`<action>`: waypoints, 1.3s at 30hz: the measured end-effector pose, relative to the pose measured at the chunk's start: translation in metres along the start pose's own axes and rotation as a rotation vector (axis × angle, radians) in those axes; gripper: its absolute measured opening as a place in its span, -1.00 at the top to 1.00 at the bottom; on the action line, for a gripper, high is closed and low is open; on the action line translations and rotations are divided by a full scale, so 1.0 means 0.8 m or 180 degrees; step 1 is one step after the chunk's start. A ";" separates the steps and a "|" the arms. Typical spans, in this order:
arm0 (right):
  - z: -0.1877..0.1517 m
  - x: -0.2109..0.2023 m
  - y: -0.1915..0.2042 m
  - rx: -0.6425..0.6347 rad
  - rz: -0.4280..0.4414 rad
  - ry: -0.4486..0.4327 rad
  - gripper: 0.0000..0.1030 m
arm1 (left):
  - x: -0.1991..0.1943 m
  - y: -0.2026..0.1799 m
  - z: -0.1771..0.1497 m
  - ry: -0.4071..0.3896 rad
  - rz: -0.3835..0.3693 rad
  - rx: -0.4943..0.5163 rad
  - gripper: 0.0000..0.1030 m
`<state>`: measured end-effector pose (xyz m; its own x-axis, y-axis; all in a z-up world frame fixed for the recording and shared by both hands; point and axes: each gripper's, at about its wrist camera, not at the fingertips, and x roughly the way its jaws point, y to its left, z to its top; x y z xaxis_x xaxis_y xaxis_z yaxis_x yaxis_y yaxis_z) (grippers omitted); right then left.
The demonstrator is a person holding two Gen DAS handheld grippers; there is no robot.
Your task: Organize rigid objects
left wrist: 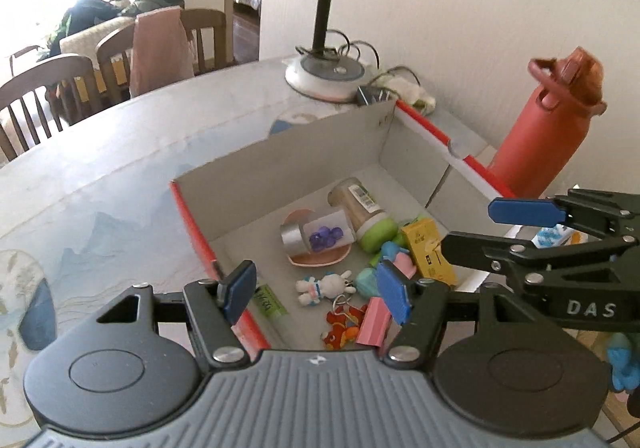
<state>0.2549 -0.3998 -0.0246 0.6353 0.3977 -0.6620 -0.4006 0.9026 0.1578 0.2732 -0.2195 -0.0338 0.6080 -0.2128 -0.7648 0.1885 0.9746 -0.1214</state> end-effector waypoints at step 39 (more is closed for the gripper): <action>-0.053 -0.102 0.059 0.0263 0.0083 -0.0550 -0.99 | -0.117 0.024 -0.057 -0.0589 -0.0175 -0.0154 -0.99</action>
<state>0.1565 -0.3964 0.0059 0.7321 0.4373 -0.5223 -0.3675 0.8992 0.2376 0.1843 -0.1777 0.0065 0.7301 -0.2708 -0.6274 0.1909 0.9624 -0.1934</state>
